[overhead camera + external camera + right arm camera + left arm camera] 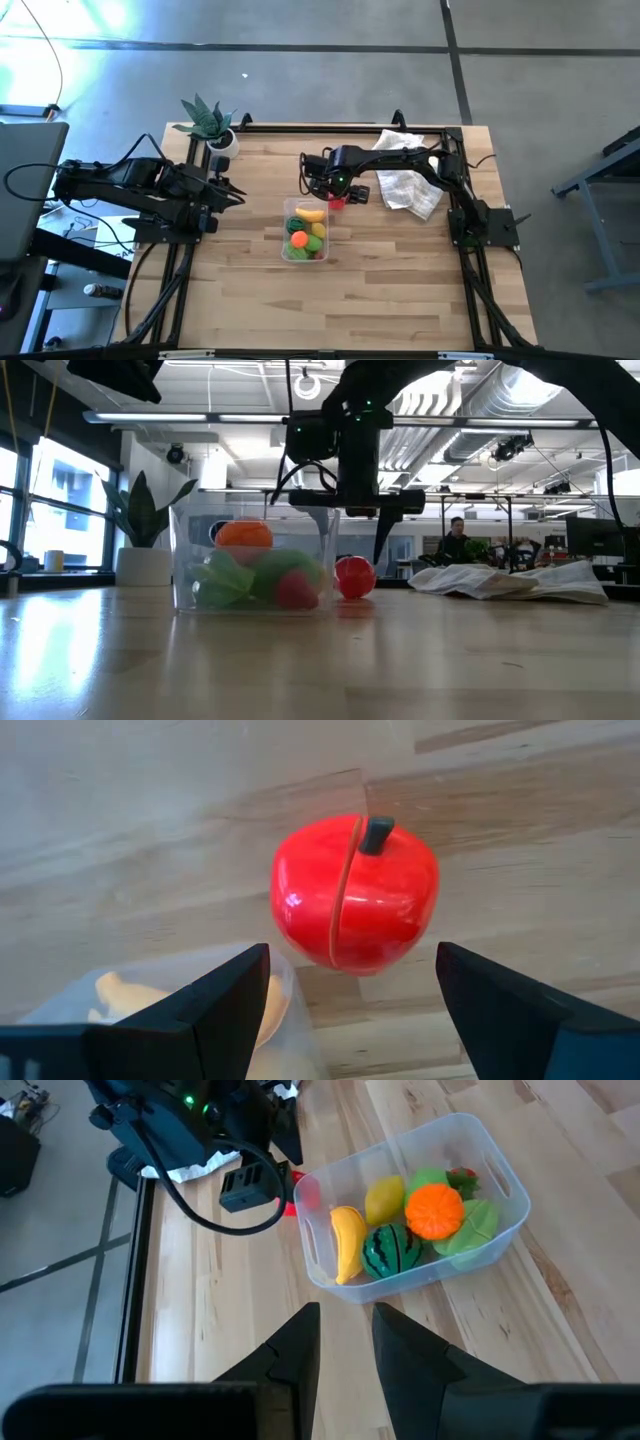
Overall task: Pick and placing Produce into tupperware
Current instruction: Put the apple into the bin
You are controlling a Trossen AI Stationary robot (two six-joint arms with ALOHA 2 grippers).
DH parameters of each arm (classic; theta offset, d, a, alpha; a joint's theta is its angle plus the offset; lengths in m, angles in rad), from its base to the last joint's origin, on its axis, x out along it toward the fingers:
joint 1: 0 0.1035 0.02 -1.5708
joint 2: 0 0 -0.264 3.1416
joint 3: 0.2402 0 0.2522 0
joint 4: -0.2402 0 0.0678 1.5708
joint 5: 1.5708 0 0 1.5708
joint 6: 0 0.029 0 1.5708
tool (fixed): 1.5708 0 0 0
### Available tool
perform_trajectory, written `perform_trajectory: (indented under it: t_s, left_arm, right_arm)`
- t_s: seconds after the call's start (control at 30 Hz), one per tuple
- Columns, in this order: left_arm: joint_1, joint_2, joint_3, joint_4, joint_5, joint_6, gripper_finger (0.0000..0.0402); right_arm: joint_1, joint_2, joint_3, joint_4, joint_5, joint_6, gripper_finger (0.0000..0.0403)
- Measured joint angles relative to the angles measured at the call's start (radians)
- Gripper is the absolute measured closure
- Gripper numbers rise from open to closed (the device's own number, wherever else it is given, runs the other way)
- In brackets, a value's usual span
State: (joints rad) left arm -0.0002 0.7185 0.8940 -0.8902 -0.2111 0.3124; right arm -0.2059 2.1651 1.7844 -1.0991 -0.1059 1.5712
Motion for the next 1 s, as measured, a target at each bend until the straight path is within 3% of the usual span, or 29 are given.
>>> perform_trajectory:
  t_s: [0.8, 1.0]
  left_arm:
    - [0.0, 0.0, 0.0, 0.0, 0.0, 0.0, 0.0316]
    - [0.0, 0.0, 0.0, 0.0, 0.0, 0.0, 0.0316]
  right_arm:
    - [0.042, 0.0, 0.0, 0.005, 0.04, 0.038, 0.0125]
    - [0.045, 0.0, 0.0, -0.004, 0.07, 0.028, 0.0107]
